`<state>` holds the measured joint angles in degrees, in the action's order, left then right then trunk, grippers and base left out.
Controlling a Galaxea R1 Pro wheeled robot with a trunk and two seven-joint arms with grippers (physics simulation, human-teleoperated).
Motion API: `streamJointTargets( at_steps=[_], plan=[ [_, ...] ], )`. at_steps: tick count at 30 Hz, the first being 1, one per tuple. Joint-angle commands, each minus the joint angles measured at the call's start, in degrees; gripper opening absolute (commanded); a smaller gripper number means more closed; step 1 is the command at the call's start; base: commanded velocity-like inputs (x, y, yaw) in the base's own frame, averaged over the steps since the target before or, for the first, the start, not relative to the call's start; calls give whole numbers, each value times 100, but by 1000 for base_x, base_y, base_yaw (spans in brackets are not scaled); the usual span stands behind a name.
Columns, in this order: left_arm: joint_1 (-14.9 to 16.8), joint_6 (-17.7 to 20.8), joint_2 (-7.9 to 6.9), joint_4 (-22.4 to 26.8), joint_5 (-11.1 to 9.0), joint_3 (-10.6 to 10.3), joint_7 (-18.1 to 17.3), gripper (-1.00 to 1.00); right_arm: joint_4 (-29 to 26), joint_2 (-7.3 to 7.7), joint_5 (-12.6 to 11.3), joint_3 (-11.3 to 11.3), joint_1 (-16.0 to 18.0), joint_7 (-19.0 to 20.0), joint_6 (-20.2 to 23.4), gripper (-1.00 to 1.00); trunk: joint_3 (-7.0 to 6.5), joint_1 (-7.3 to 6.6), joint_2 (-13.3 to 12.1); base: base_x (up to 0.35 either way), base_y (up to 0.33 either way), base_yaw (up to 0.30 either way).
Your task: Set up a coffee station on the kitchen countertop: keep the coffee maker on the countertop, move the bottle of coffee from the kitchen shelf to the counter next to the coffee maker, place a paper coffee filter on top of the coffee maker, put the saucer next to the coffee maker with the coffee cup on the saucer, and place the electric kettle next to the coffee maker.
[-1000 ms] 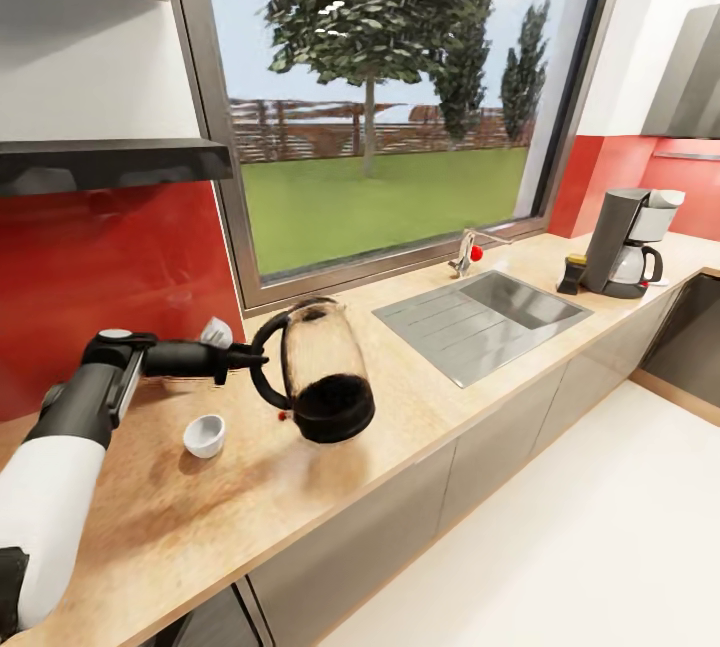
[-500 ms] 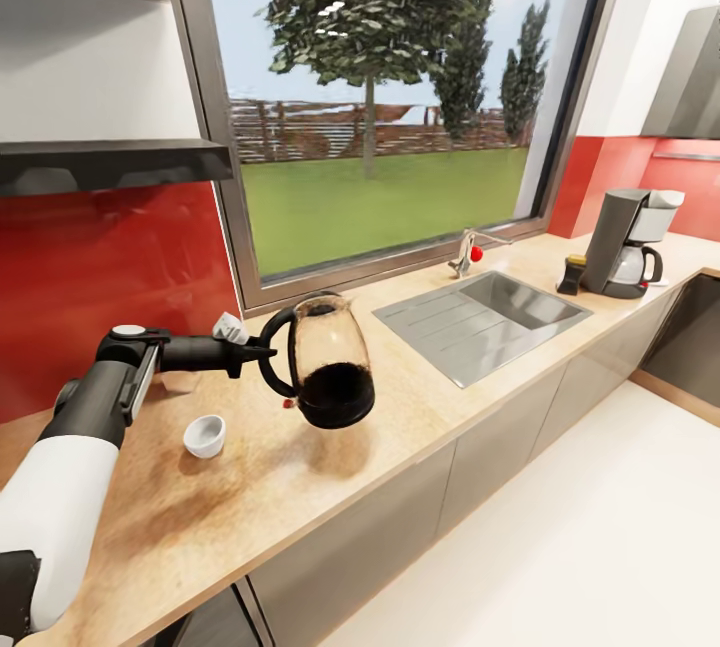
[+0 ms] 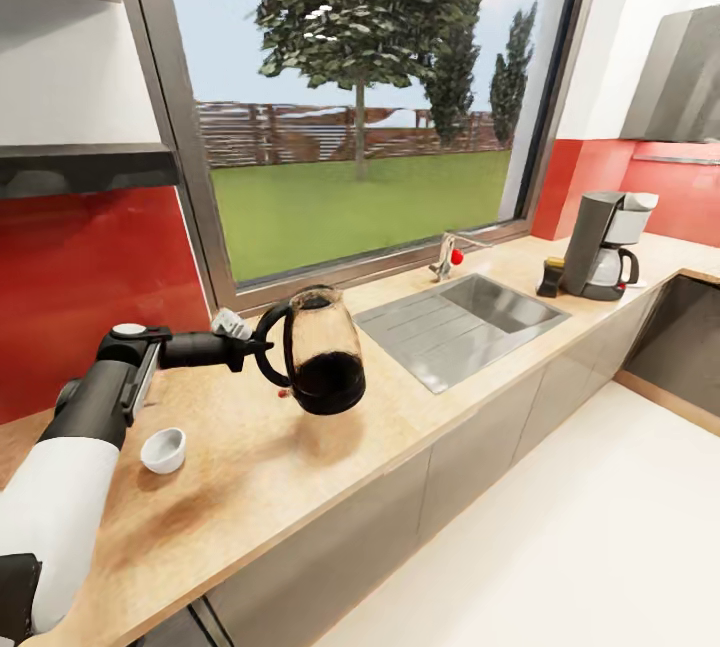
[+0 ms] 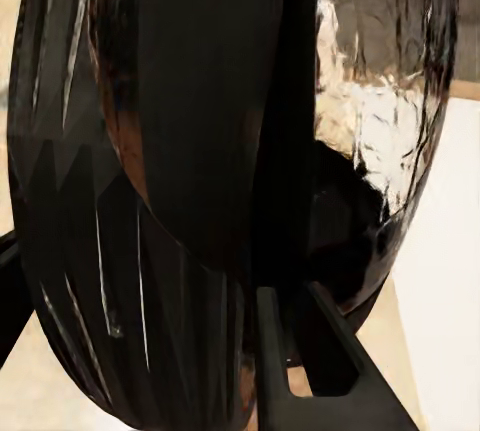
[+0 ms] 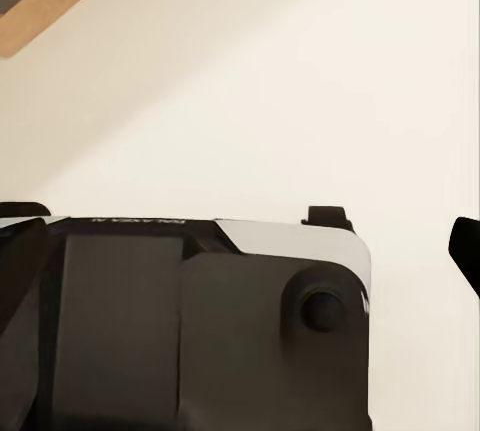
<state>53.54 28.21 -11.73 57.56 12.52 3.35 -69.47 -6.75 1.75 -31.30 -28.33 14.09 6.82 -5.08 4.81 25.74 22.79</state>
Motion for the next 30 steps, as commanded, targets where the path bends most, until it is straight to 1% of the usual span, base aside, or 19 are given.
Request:
streamJointTargets(
  at_steps=[1,11,21,24,26,27,30],
  plan=[
    [7,61,4,16,26,17,-40,-100,6,1,-60,-42,6,25,-18,100,13,5,13,112,-263,-221],
    [-1,61,11,27,25,16,-24,-100,7,1,-60,-44,6,26,-19,100,13,5,13,115,-263,-254],
    [-1,61,13,27,22,31,-21,-100,7,1,-60,-50,6,26,-19,100,13,5,13,158,-254,-264],
    [5,69,6,27,28,42,-17,-100,7,1,-60,-50,6,26,-19,100,13,5,13,24,-269,-264],
    [1,70,5,27,30,42,14,-100,7,1,-60,-50,6,28,-19,100,13,5,13,7,-272,-264],
    [-1,64,10,27,15,43,114,-100,7,1,-60,-50,6,28,-19,100,13,5,13,1,-272,-264],
    [-2,63,26,27,12,49,161,-100,7,1,-60,-50,6,26,-19,100,13,5,13,1,-272,-264]
  ],
)
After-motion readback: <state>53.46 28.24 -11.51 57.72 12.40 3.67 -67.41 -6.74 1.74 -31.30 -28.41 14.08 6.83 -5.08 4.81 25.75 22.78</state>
